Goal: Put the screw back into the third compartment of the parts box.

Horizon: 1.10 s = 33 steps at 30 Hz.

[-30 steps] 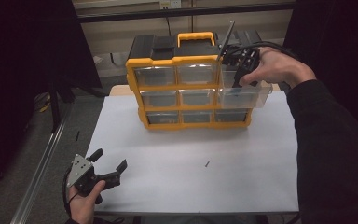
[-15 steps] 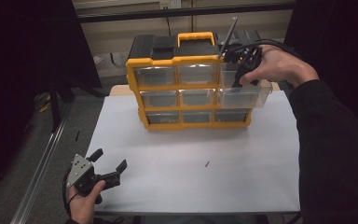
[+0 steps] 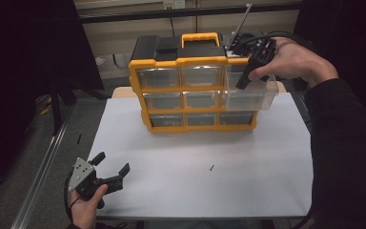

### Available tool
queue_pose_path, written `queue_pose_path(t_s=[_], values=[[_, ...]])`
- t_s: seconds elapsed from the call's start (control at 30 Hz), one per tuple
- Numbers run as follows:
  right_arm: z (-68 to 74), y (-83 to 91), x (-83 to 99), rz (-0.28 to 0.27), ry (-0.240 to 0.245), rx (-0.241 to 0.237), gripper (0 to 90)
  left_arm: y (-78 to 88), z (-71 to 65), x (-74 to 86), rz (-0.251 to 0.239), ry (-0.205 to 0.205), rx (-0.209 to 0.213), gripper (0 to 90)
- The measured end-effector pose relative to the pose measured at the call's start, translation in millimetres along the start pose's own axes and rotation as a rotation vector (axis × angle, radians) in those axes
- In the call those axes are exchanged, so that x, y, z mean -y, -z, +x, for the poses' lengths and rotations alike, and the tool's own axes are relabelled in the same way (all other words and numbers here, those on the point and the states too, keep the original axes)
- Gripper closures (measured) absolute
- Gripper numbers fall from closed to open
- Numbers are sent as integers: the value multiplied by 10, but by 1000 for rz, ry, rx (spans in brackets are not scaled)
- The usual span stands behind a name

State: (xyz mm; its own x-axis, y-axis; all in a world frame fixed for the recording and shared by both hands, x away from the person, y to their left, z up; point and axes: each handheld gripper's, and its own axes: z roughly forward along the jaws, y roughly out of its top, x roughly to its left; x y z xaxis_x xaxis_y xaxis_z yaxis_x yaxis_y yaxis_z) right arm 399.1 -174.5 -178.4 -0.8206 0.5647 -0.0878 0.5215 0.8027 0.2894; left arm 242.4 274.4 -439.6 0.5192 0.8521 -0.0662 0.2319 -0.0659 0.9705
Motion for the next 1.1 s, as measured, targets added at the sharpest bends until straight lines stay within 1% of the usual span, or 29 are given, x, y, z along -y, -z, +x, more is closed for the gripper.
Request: queue_pose_path(t_s=[0.07, 0.17, 0.2, 0.27, 0.3, 0.43, 0.47, 0.57, 0.7, 0.87, 0.93, 0.97, 1.0, 1.07, 1.1], values=[[13, 35, 1, -21, -1, 5, 689, -1, 1, 0, 0, 0, 4, 22], [22, 66, -1, -34, 5, 19, 671, 1, 0, 0, -1, 1, -1, 22], [30, 80, 1, -42, -2, 19, 668, 1, 1, 0, -1, 0, -1, 22], [34, 106, 2, -62, 0, 25, 634, 1, 1, 0, -1, 1, -1, 22], [39, 120, 0, -67, -7, 27, 630, 0, 1, 0, -1, 1, -1, 22], [53, 167, -7, -94, -9, 30, 595, 1, 0, 0, 0, 0, -1, 22], [58, 182, -8, -101, -5, 26, 586, 1, 0, 0, 1, 0, -1, 22], [82, 215, -13, -112, -2, 35, 567, -2, 1, 2, 2, 1, -1, 22], [122, 272, -33, -135, 14, 61, 530, -2, 0, 1, 2, 2, -3, 22], [177, 351, -69, -169, 33, 64, 494, -3, 1, 2, 1, 3, -2, 22], [207, 350, -90, -177, 29, 63, 479, -2, 1, 2, 1, 2, -2, 22], [213, 346, -101, -175, 41, 62, 471, -2, 0, 2, 1, 2, -2, 22], [226, 337, -115, -179, 43, 67, 463, -3, 0, 2, 2, 2, -1, 22], [254, 313, -149, -184, 56, 57, 447, -4, -2, 2, 0, 2, -2, 22], [269, 303, -163, -189, 56, 61, 431, -4, -1, 2, 1, 2, -3, 22]])
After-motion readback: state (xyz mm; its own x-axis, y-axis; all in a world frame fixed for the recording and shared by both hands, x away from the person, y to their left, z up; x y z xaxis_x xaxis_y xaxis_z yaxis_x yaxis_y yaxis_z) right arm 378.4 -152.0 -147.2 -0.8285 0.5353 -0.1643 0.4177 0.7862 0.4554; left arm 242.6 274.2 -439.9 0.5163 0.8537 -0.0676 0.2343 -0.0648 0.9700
